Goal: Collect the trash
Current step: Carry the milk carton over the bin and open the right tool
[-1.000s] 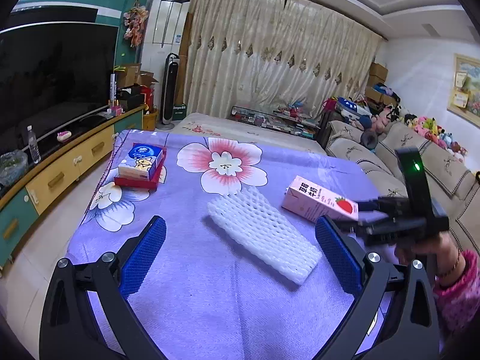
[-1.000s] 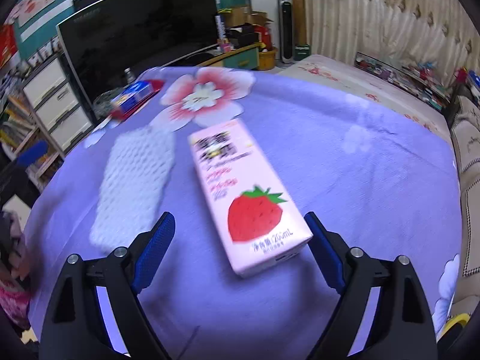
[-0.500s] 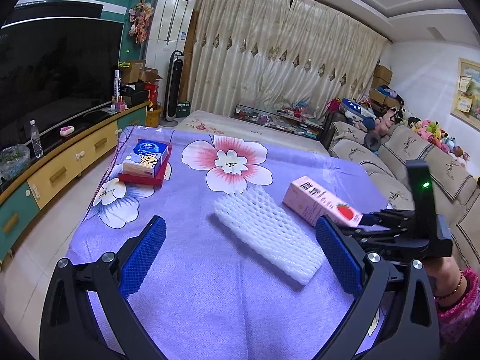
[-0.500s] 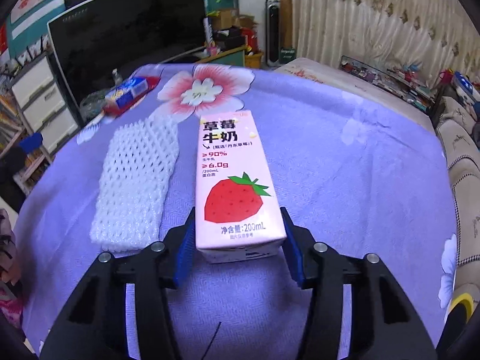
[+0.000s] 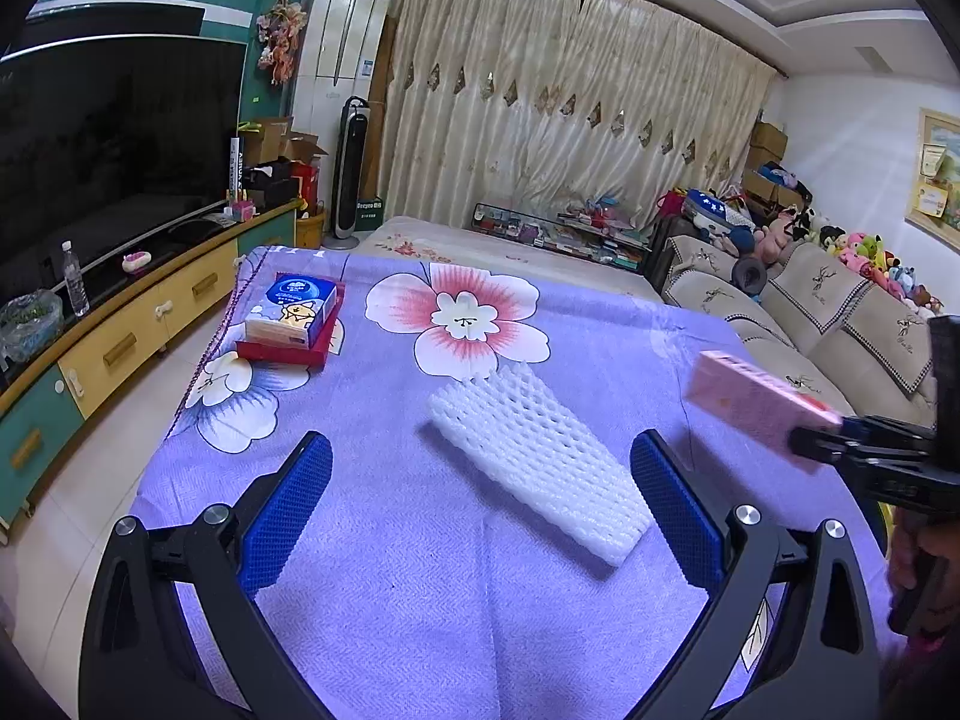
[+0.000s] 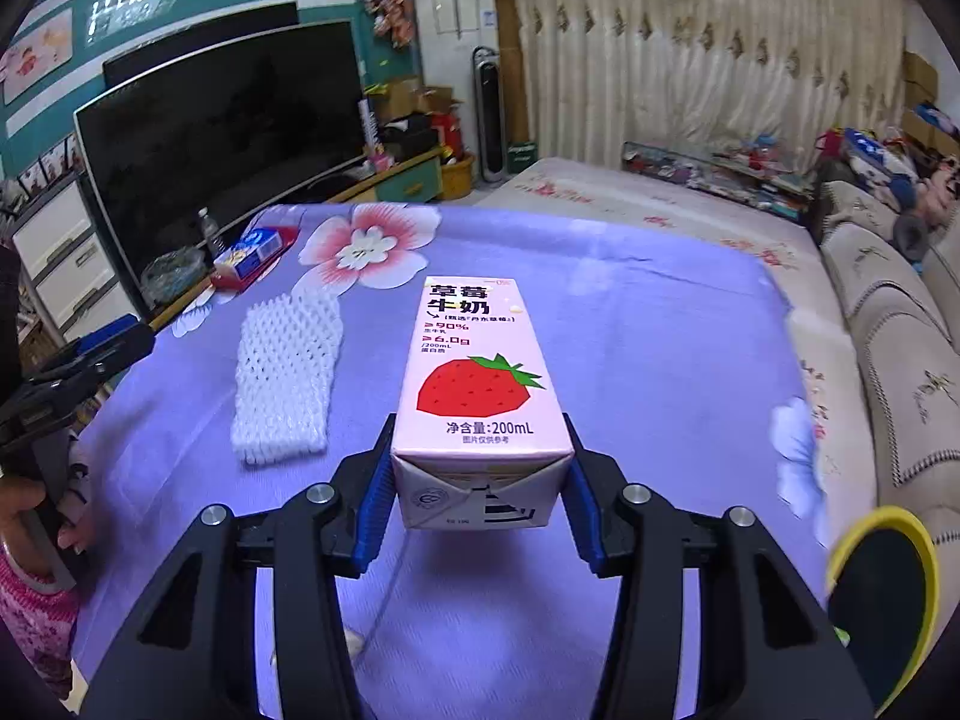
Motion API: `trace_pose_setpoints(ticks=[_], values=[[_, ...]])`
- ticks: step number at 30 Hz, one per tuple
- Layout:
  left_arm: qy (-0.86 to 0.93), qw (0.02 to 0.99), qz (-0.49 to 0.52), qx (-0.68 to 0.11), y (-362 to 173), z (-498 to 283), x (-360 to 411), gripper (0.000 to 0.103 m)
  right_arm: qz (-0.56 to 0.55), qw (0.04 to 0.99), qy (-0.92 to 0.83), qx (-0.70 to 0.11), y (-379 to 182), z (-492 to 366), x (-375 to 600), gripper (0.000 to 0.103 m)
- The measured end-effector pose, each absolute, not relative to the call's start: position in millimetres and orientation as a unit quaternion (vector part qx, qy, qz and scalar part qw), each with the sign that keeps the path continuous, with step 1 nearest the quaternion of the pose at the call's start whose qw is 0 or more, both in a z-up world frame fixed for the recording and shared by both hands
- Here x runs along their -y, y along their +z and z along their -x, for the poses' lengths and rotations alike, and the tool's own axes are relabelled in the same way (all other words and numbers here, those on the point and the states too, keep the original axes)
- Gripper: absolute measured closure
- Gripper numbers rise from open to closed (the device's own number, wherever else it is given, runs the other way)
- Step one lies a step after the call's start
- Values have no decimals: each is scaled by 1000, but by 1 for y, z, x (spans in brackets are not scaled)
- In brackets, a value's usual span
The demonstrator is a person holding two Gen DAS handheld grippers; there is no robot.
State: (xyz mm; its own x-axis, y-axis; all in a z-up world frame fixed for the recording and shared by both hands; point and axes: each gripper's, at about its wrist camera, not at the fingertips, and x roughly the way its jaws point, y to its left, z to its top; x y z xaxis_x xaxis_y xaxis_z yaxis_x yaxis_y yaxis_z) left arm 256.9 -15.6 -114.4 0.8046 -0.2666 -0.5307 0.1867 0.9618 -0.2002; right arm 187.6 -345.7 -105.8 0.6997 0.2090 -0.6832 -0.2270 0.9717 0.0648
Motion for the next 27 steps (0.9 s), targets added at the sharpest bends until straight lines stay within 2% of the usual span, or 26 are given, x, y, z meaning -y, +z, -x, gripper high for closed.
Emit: trace_pose_setpoints(ticks=[10,20,27], values=[[-119,947,65,-290,-115,-256,18,5,-48,940,11,-338,-91,-117,438,56],[-114,948,55,-291,-118,-256,21,5,-106,902,-182,-377,-144,-70,571,55],[-109,946,44,-303,-123,-261,25,5,-142,886,-224,-381,-170,-69,602,46]])
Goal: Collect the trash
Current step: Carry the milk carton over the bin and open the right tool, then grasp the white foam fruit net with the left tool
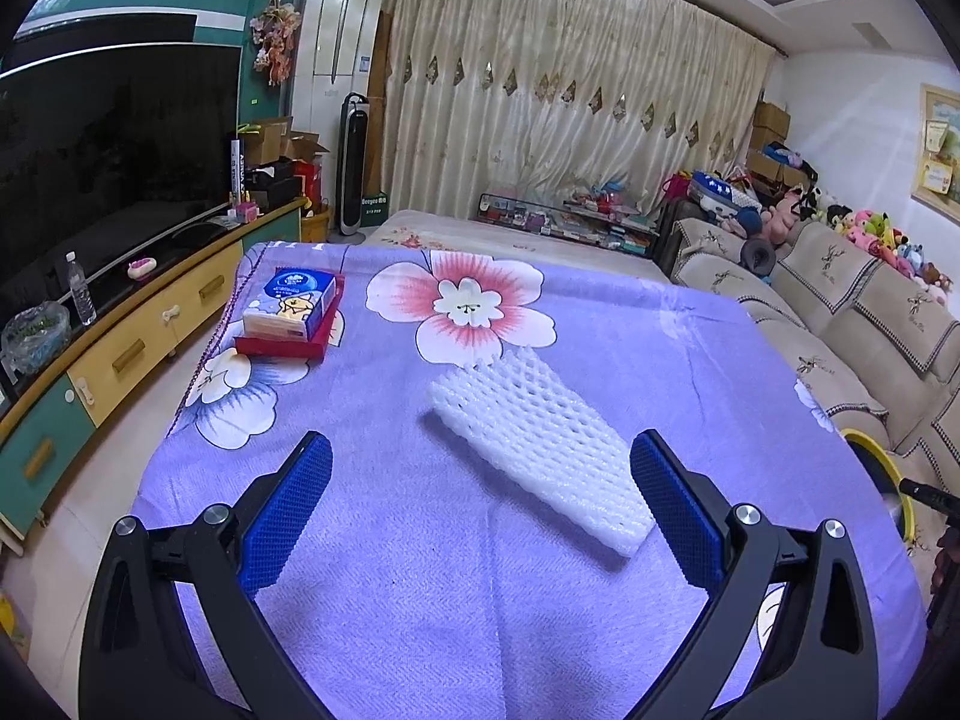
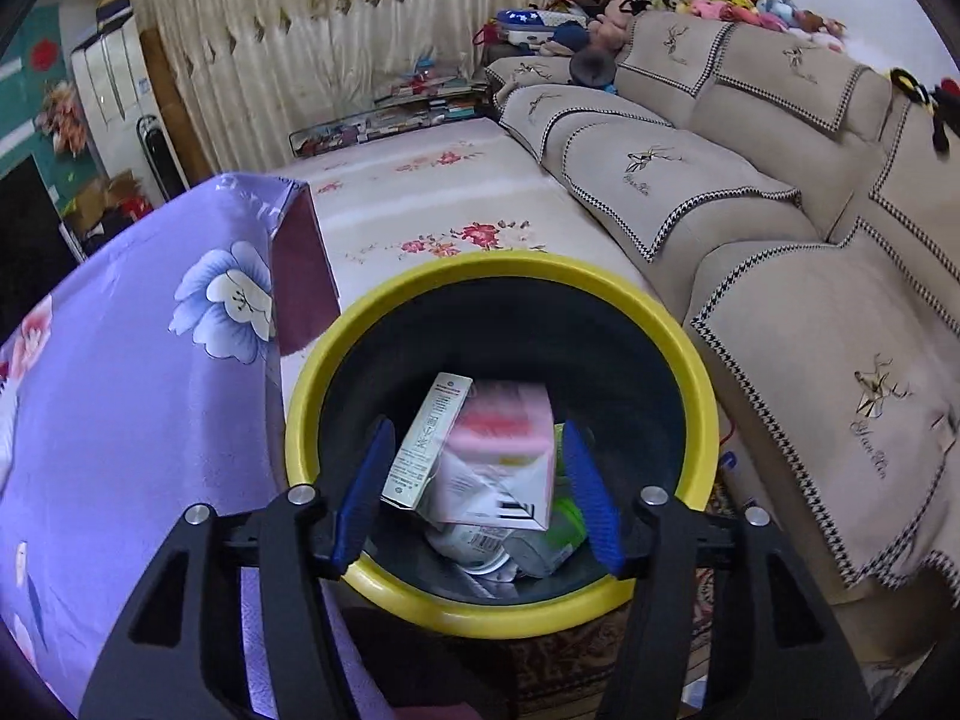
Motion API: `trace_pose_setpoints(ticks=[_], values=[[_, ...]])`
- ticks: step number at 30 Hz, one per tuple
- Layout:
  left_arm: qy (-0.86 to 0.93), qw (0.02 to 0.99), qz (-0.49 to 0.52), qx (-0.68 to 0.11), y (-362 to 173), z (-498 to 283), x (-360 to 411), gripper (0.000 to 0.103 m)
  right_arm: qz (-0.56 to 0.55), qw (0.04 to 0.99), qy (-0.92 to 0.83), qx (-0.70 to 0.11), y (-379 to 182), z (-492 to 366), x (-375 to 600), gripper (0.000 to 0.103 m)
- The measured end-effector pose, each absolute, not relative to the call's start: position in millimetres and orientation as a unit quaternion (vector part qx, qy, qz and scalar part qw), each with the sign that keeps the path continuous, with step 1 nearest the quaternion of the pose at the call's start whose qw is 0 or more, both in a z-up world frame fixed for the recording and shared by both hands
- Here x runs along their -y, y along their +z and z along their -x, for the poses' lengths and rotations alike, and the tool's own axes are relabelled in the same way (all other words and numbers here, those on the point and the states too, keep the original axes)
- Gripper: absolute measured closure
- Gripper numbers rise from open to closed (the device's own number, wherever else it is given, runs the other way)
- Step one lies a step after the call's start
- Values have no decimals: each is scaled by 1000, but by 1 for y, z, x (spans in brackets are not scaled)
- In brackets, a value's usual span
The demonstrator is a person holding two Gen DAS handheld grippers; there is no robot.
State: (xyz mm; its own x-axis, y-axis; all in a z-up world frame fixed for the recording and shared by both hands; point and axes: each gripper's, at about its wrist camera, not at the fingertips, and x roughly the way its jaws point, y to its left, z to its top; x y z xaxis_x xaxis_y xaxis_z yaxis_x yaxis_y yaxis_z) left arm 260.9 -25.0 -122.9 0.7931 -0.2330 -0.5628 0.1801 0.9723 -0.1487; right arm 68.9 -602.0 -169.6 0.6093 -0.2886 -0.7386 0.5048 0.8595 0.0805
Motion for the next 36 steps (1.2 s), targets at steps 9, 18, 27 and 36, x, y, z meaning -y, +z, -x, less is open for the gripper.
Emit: trace_pose_setpoints(ticks=[9,18,27,36], values=[[-100,929,57,-353,-133,-274,33,5,-124,900,-217,-358,-160,-58,578,36],[-64,903,38,-423,-145,-310,81,5,-118,908,-210,-342,-155,-48,578,33],[-9,880,49,-473,-163,-352,114,5,-135,908,-201,-342,-161,-44,587,33],[17,876,8,-482,-175,-364,133,5,-141,910,-198,-335,-159,-41,593,33]])
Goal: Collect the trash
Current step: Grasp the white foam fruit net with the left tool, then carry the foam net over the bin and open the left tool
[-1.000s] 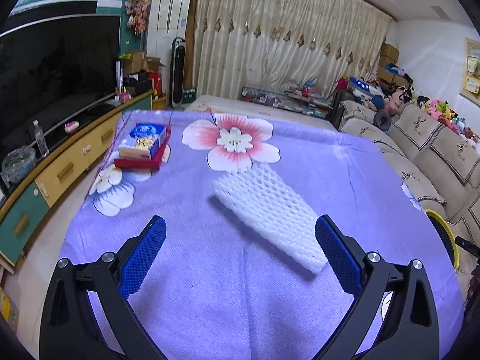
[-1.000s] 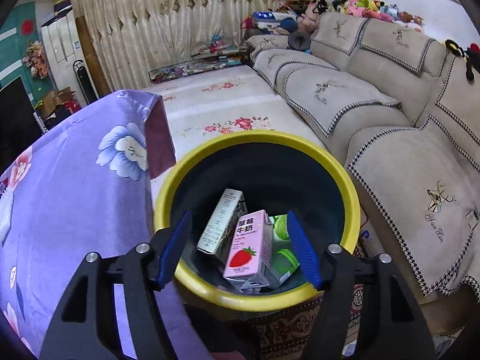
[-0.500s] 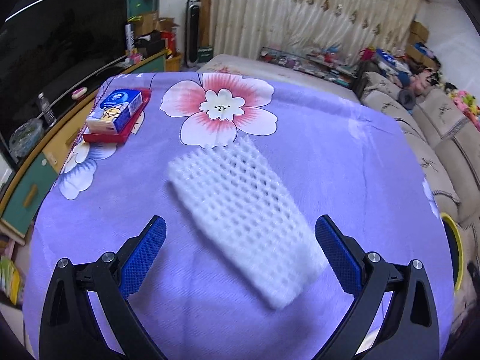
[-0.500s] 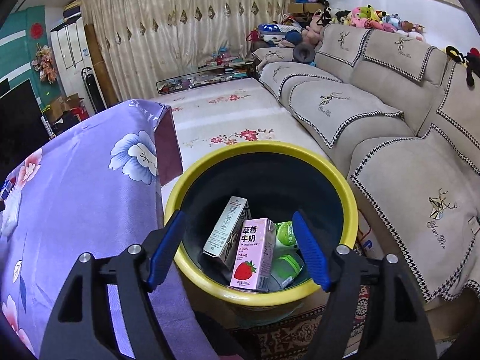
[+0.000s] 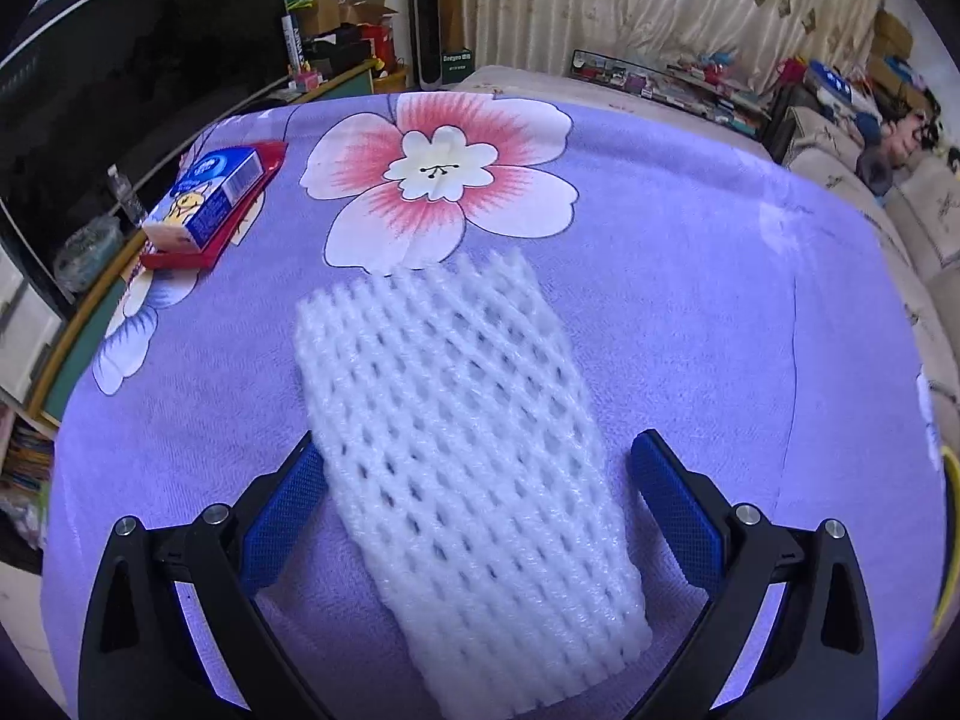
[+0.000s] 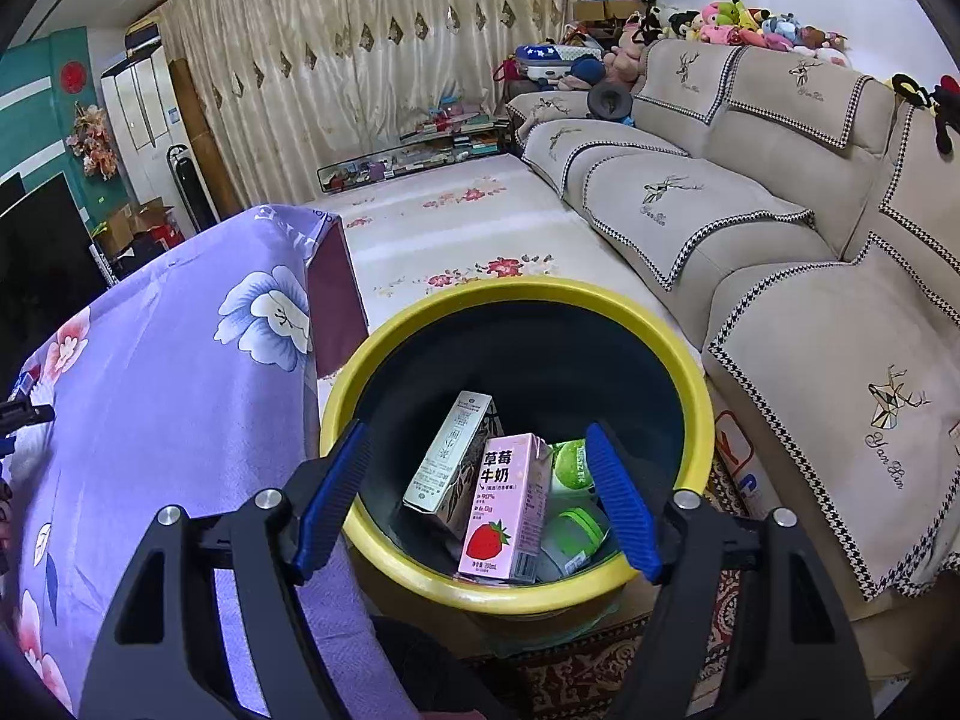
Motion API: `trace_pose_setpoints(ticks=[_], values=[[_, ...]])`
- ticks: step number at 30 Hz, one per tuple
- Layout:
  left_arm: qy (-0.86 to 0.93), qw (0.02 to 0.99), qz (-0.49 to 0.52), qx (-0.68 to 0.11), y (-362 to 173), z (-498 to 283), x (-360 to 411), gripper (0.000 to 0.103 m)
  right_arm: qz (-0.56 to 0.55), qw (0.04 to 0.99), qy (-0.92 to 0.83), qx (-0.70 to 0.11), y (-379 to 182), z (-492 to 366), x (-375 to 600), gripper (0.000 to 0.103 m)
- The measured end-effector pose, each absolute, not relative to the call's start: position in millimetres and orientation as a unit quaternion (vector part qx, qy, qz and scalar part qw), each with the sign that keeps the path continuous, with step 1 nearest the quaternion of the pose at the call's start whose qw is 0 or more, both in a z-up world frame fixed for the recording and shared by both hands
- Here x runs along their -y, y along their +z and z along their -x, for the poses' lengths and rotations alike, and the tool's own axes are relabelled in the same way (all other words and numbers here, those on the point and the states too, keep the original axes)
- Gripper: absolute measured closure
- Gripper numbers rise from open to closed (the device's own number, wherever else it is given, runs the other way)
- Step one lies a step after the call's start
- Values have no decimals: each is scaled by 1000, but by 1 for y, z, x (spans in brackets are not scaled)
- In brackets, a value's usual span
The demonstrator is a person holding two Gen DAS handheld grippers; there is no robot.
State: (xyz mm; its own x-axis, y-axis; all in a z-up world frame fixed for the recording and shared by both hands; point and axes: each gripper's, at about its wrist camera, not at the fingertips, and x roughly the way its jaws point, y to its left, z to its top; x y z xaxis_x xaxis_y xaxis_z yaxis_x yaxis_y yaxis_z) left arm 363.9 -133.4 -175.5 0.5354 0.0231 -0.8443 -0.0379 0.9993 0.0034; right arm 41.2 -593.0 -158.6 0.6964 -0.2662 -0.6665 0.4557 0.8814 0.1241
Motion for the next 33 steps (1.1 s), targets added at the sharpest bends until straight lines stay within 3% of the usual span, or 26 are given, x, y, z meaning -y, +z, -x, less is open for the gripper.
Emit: trace_pose_setpoints(ticks=[2,5,8,10,13,24,33], values=[[13,880,-3,-475,-175,-361,137,10,-141,910,-199,-334,-158,-40,594,33],[-2,884,-12,-467,-172,-355,142,25,-146,911,-198,-332,-158,-38,594,33],[-20,885,-21,-464,-168,-349,150,42,-147,912,-196,-330,-156,-36,594,33],[-31,884,-23,-465,-166,-348,154,60,-148,912,-195,-328,-154,-33,593,33],[-56,885,-30,-461,-158,-340,164,73,-150,913,-198,-323,-151,-28,595,33],[-146,891,-49,-427,-117,-287,224,76,-161,915,-209,-305,-140,0,610,33],[-268,868,-80,-410,-84,-239,329,76,-159,918,-233,-279,-123,35,623,31]])
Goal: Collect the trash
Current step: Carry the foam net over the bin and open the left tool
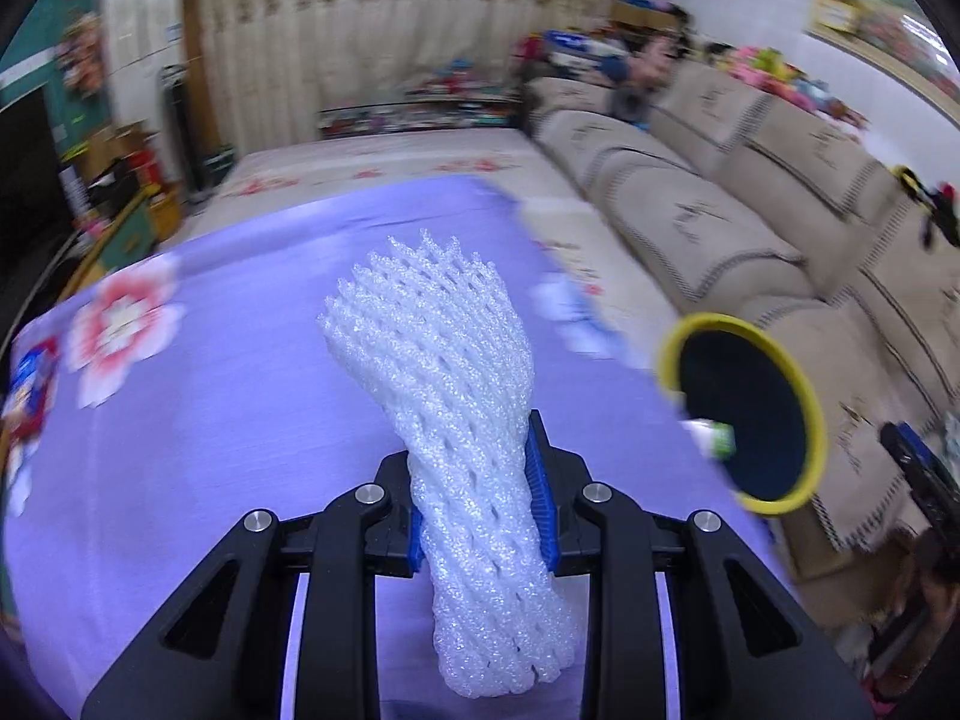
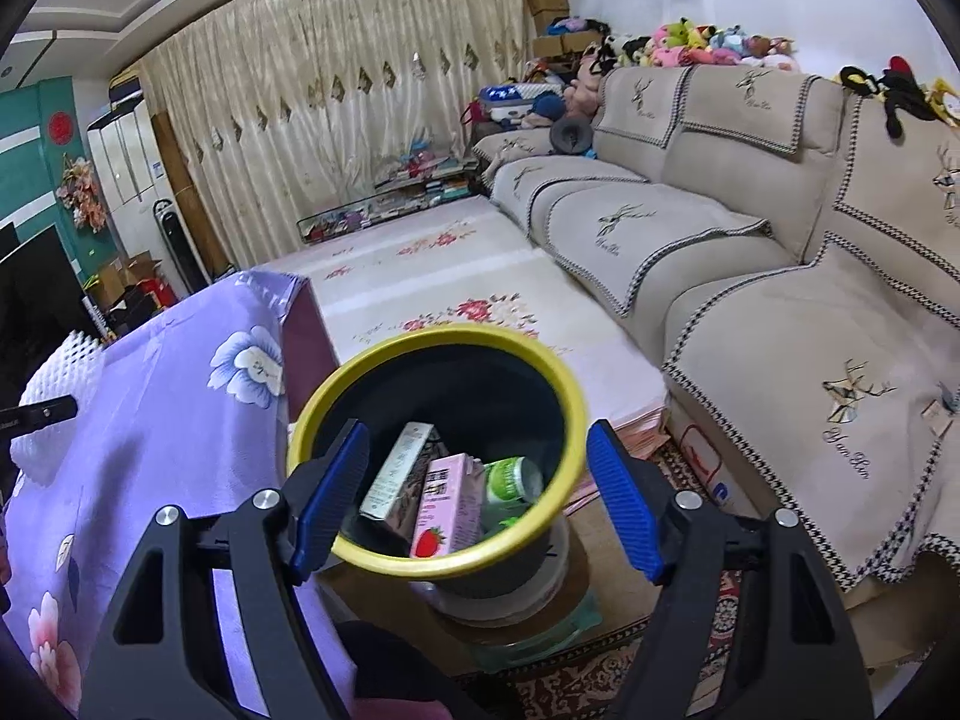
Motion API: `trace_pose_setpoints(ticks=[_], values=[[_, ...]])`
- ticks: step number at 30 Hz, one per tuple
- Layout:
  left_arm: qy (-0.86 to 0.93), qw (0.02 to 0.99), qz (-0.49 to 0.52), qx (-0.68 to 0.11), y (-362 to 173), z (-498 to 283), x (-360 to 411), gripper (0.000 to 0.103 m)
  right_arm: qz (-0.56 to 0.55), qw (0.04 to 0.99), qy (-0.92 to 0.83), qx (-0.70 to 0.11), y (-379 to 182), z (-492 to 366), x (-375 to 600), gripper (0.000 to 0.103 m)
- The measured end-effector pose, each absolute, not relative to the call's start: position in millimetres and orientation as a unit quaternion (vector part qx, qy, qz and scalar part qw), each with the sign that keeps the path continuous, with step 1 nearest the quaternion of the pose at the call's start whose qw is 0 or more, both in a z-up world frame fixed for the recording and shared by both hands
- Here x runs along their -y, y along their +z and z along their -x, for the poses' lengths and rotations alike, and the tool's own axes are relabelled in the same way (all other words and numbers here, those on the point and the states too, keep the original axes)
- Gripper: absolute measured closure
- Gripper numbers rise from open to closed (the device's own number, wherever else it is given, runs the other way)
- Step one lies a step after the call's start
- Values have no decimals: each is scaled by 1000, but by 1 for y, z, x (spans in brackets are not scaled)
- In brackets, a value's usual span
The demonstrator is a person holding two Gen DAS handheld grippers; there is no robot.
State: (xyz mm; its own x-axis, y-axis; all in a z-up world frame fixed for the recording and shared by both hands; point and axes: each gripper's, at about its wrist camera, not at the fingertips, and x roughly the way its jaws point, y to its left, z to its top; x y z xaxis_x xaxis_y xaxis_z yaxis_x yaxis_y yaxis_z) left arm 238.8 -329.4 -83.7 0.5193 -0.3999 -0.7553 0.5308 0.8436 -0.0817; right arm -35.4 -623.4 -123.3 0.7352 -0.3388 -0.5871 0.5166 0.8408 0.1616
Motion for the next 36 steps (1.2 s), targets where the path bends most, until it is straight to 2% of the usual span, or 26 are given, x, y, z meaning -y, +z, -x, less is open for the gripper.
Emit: trace_pose_setpoints(ticks=[9,16,18,21,23,24,26,28,31,36], values=[[-380,809,-128,-429,-93,-206,470,76,-162,913,-265,-263,-115,73,644,29],[-417,775,-163,-446,-124,-201,563,74,-178,906,-280,-262,-120,92,659,29],[-424,766,-166,-454,-133,-205,585,65,-180,904,-283,-264,-122,95,662,29],[-425,762,-173,-457,-149,-215,605,64,-180,902,-290,-266,-122,100,665,29],[-422,761,-180,-459,-158,-218,616,50,-179,900,-293,-267,-122,101,665,29],[-418,761,-184,-461,-163,-223,618,36,-179,900,-294,-267,-121,101,664,29],[-410,759,-189,-469,-171,-228,623,22,-178,900,-294,-268,-120,101,662,29],[-405,757,-190,-476,-175,-234,616,12,-174,901,-292,-269,-118,99,658,28],[-405,753,-183,-485,-173,-235,596,12,-169,904,-286,-270,-115,96,649,28],[-411,791,-136,-433,-114,-213,512,11,-160,912,-269,-266,-108,93,628,28]])
